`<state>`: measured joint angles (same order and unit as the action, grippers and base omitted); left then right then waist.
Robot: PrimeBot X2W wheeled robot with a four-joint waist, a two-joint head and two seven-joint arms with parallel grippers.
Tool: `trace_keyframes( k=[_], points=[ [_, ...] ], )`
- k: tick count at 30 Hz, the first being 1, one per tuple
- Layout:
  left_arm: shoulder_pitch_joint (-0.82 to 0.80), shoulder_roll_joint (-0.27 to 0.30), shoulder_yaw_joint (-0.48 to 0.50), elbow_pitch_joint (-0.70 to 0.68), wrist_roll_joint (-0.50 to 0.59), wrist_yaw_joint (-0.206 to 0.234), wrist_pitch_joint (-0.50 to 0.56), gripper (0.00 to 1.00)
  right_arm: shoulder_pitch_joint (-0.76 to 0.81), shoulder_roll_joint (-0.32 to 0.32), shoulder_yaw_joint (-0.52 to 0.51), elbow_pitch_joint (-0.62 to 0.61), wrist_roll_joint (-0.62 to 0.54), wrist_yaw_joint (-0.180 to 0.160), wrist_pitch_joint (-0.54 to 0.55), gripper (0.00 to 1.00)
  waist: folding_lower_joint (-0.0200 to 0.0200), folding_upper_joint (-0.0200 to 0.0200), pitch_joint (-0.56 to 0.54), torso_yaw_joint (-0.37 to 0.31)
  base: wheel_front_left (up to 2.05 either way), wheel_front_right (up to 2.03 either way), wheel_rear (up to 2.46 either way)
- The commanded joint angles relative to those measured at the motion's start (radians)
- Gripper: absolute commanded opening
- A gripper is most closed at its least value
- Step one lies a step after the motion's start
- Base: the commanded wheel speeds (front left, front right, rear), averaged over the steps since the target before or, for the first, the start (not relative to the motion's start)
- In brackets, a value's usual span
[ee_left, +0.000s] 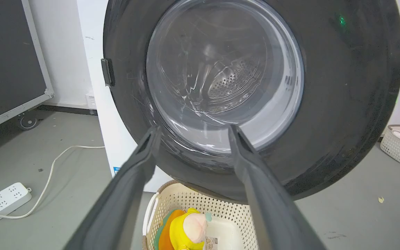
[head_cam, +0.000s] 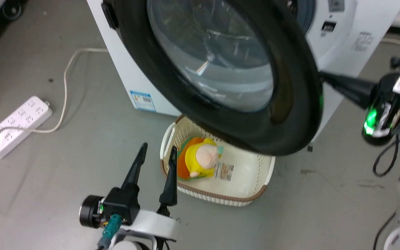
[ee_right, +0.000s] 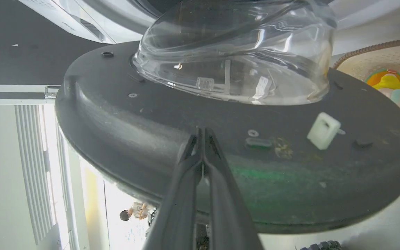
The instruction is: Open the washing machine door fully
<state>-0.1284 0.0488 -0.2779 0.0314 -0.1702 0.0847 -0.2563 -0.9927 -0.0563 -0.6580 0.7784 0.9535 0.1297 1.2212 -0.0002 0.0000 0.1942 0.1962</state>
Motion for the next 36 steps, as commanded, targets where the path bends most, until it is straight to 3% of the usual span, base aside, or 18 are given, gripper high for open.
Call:
trace_keyframes(
  k=[1, 7, 16, 21, 25, 26, 27, 32, 36],
  points=[
    [0.022, 0.001, -0.002, 0.006, 0.004, -0.007, -0.006, 1.00, 0.049, 0.005, 0.018, 0.000, 0.043, 0.001, 0.024, 0.00, 0.0002, 0.0000, -0.050, -0.003, 0.00, 0.00, 0.00],
    [0.087, 0.001, -0.018, 0.023, -0.002, -0.032, -0.006, 1.00, 0.186, 0.006, 0.209, -0.008, 0.240, 0.001, 0.026, 0.00, 0.0002, 0.0000, -0.107, 0.004, 0.00, 0.00, 0.00],
    [0.146, 0.001, -0.047, 0.024, -0.002, -0.045, -0.006, 1.00, 0.400, 0.006, 0.639, -0.129, 0.589, 0.001, -0.099, 0.00, 0.0002, 0.0000, -0.139, 0.027, 0.00, 0.00, 0.00],
    [0.154, 0.001, -0.060, 0.025, -0.009, -0.044, -0.006, 1.00, 0.476, 0.006, 0.796, -0.233, 0.674, 0.001, -0.210, 0.00, 0.0002, 0.0000, -0.144, 0.044, 0.00, 0.00, 0.00],
    [0.157, 0.001, -0.052, 0.019, -0.011, -0.040, -0.006, 1.00, 0.503, 0.006, 0.844, -0.282, 0.686, 0.001, -0.271, 0.00, 0.0002, 0.0000, -0.145, 0.046, 0.00, 0.00, 0.00],
    [0.160, 0.001, -0.047, 0.018, -0.009, -0.040, -0.006, 1.00, 0.505, 0.006, 0.842, -0.293, 0.678, 0.001, -0.294, 0.33, 0.0002, 0.0000, -0.145, 0.044, 0.00, 0.00, 0.00],
    [0.163, 0.001, -0.041, 0.017, -0.007, -0.041, -0.006, 1.00, 0.508, 0.003, 0.837, -0.304, 0.670, 0.001, -0.316, 0.99, 0.0002, 0.0000, -0.146, 0.042, 0.00, 0.00, 0.00],
    [0.173, 0.001, -0.002, 0.015, 0.001, -0.049, -0.006, 1.00, 0.538, -0.041, 0.788, -0.400, 0.601, 0.001, -0.457, 1.00, 0.0002, 0.0000, -0.162, 0.024, 0.00, 0.00, 0.00],
    [0.177, 0.001, 0.031, 0.006, 0.001, -0.053, -0.006, 1.00, 0.574, -0.112, 0.770, -0.560, 0.406, 0.001, -0.650, 1.00, 0.0002, 0.0000, -0.178, -0.007, 0.00, 0.00, 0.00]
  ],
)
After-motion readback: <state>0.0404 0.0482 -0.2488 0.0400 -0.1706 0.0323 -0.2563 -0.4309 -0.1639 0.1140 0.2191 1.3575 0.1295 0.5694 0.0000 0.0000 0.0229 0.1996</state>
